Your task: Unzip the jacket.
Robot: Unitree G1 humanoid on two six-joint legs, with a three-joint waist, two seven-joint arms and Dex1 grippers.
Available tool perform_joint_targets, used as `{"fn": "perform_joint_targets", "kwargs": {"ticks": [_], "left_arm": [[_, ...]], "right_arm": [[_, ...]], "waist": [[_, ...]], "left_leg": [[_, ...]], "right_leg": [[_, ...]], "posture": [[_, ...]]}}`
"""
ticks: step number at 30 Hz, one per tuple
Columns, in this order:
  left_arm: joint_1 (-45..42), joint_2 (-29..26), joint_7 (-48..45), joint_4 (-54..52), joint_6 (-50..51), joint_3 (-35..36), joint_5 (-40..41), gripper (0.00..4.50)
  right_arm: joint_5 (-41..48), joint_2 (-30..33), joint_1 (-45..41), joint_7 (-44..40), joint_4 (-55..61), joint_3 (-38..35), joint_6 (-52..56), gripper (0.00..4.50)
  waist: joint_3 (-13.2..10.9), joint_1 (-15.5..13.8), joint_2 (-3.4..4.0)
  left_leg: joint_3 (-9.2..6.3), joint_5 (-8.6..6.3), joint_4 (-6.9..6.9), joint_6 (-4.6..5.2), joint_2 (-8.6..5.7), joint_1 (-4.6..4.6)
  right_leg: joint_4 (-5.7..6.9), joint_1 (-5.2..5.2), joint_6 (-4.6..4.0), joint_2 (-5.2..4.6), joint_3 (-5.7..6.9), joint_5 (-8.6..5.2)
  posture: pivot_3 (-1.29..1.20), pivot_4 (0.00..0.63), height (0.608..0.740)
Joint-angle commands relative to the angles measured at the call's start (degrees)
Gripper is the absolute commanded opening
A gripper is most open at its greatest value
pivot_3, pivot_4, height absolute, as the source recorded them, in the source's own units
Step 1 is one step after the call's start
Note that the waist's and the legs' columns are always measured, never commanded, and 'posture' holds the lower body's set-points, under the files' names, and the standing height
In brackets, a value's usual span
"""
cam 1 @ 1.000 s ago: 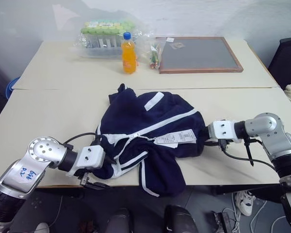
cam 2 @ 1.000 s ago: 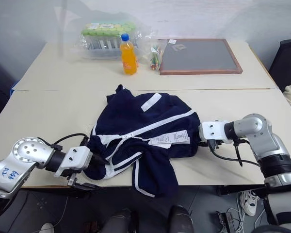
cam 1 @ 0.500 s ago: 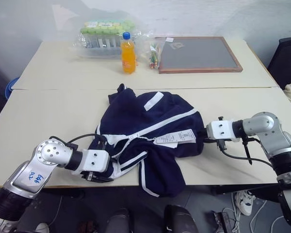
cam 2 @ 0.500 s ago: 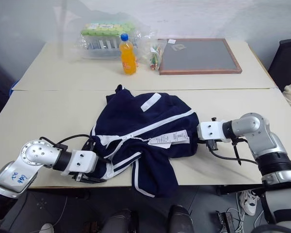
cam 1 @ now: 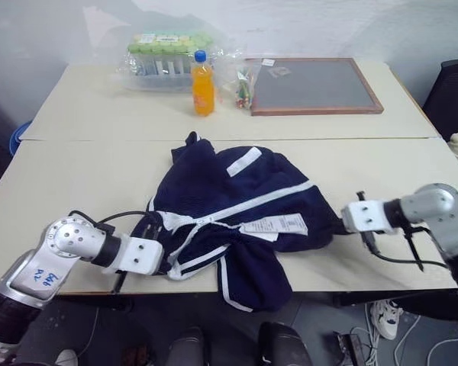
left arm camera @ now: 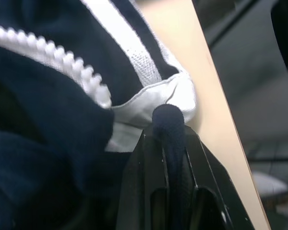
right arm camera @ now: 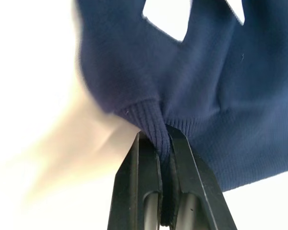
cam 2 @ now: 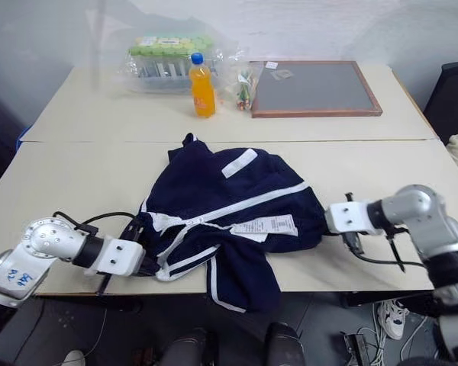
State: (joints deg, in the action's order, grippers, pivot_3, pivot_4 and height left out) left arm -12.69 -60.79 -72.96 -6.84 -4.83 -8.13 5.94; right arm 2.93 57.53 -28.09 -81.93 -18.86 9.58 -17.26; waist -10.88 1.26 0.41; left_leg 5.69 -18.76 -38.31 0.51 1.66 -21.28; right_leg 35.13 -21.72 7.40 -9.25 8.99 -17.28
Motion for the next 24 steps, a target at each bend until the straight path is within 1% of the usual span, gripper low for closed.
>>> {"fn": "perform_joint_targets", "kwargs": {"ticks": [1,3,7,11,13,16,20,21,22,24], "left_arm": [[-0.05,-2.80,-1.38,7.84,-5.38,2.18,-2.04,0.04],[-1.91,-3.33,-1.61,12.38,-8.94,2.30,-2.68,0.04],[-6.93,-1.94,-1.59,19.42,-12.36,1.34,-3.19,0.04],[-12.17,0.68,-1.62,25.53,-15.93,-0.98,-5.18,0.04],[-12.60,1.48,-2.33,25.22,-15.91,-1.51,-4.68,0.04],[-11.80,2.07,-3.46,22.47,-13.23,-1.28,-2.60,0.04],[-10.00,1.64,-4.29,19.10,-9.10,-0.54,-0.81,0.04],[-9.58,1.42,-4.42,18.59,-8.63,-0.42,-0.75,0.00],[-9.11,1.17,-4.64,18.09,-7.70,-0.21,-0.51,0.31],[-8.02,0.58,-5.48,16.71,-5.52,0.38,0.65,0.89]], "right_arm": [[4.71,4.60,5.71,-1.52,8.17,-4.86,5.34,0.00],[7.18,6.59,10.73,-1.26,13.67,-7.36,9.01,0.00],[10.31,8.87,18.76,0.08,21.67,-11.45,14.59,0.00],[11.49,7.64,24.58,4.00,28.14,-14.39,18.05,0.00],[12.21,7.12,26.06,5.38,30.44,-15.23,19.63,0.00],[11.91,7.09,27.18,6.48,31.50,-15.75,19.83,0.00],[12.17,6.67,27.55,8.12,31.67,-16.46,21.30,0.00],[12.18,6.71,27.69,8.18,31.74,-16.55,21.25,0.54],[12.46,6.95,27.87,7.96,31.87,-16.49,21.96,0.70],[12.73,7.27,28.23,7.18,32.03,-16.40,21.76,1.34]], "waist": [[0.00,0.00,0.01],[0.00,0.04,0.02],[0.00,-0.05,0.02],[0.00,-0.85,0.01],[0.00,-1.19,0.02],[0.00,-1.24,0.01],[0.00,-1.23,0.01],[0.00,-1.24,0.01],[0.00,-1.23,0.01],[0.00,-1.22,0.01]], "left_leg": [[0.00,0.00,-0.01,0.00,0.01,0.02],[0.00,0.00,0.01,0.00,0.01,0.03],[0.01,0.00,-0.01,-0.01,0.00,0.03],[0.03,0.00,-0.05,0.00,-0.04,0.02],[0.07,-0.01,-0.08,0.01,-0.05,0.02],[0.07,-0.02,-0.15,0.03,-0.04,0.01],[0.07,-0.04,-0.17,0.05,-0.04,0.00],[0.07,-0.05,-0.17,0.06,-0.04,0.00],[0.06,-0.05,-0.17,0.06,-0.04,0.00],[0.06,-0.05,-0.17,0.05,-0.04,0.00]], "right_leg": [[0.01,0.01,0.00,0.01,0.01,0.00],[0.02,0.01,0.00,0.00,0.00,0.00],[0.06,0.01,0.00,0.01,0.02,0.00],[0.07,0.01,0.00,0.00,0.01,0.00],[0.09,0.01,0.00,-0.01,-0.02,0.00],[0.11,0.01,0.00,-0.01,-0.02,0.00],[0.11,0.01,0.00,-0.02,-0.03,0.00],[0.11,0.01,0.00,-0.02,-0.04,0.00],[0.11,0.01,0.00,-0.02,-0.03,0.00],[0.11,0.01,0.00,-0.02,-0.04,0.00]], "posture": [[0.00,0.150,0.740],[0.00,0.150,0.740],[0.00,0.150,0.740],[0.00,0.150,0.740],[0.00,0.150,0.740],[0.00,0.150,0.740],[0.00,0.150,0.740],[0.00,0.150,0.740],[0.00,0.150,0.740],[0.00,0.150,0.740]]}}
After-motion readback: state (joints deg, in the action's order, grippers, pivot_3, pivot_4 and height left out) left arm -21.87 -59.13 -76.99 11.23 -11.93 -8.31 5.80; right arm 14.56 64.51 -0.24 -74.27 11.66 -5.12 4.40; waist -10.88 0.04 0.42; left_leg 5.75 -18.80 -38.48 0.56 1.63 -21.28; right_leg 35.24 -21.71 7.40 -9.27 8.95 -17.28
